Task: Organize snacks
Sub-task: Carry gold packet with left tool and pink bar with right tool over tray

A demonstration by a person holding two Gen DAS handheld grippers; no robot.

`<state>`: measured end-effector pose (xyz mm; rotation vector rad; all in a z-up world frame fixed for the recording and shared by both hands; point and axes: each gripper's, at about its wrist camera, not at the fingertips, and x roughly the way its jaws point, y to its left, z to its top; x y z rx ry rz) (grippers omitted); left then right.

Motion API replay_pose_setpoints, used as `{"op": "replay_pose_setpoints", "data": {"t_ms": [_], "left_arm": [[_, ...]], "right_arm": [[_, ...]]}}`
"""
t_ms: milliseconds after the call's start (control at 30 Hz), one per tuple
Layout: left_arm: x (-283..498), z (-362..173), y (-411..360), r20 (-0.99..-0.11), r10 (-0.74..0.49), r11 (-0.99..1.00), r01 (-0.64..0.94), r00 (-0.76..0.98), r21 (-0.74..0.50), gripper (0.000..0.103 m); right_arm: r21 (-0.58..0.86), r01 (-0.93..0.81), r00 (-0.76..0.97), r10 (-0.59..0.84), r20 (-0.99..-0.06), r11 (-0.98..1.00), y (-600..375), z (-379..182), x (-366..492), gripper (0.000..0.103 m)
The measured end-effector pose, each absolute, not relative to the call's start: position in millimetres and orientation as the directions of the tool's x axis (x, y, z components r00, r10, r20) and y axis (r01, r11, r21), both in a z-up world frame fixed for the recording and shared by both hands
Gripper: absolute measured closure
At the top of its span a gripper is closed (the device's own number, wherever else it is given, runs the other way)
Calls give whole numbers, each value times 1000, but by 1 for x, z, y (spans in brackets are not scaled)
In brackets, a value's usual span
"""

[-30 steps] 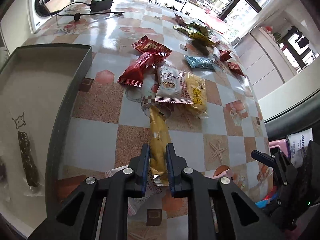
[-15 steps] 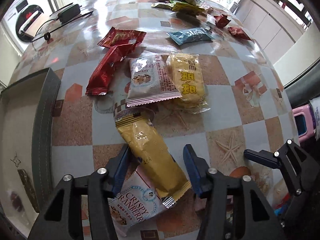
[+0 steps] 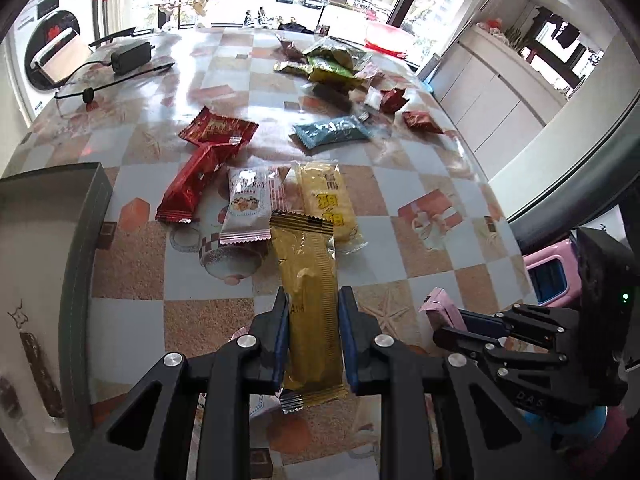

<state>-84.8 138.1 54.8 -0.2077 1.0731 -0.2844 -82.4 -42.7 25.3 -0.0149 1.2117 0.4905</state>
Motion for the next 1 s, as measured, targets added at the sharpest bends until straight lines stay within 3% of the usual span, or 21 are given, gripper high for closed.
{"op": "replay_pose_setpoints", "data": {"t_ms": [533, 733, 1000], "left_arm": [[-115, 81, 201, -798, -294, 949, 60, 526, -310, 78], [-129, 81, 249, -805, -195, 966, -33, 561, -257, 78], [-144, 71, 323, -801, -137, 949, -154, 583, -275, 78]], "right_arm": [[308, -385, 240, 417, -877, 870, -19, 47, -87, 79], [297, -457, 220, 430, -876, 838, 32, 59, -88, 79], [316, -573, 155, 479, -864, 756, 135, 74, -83, 79]]}}
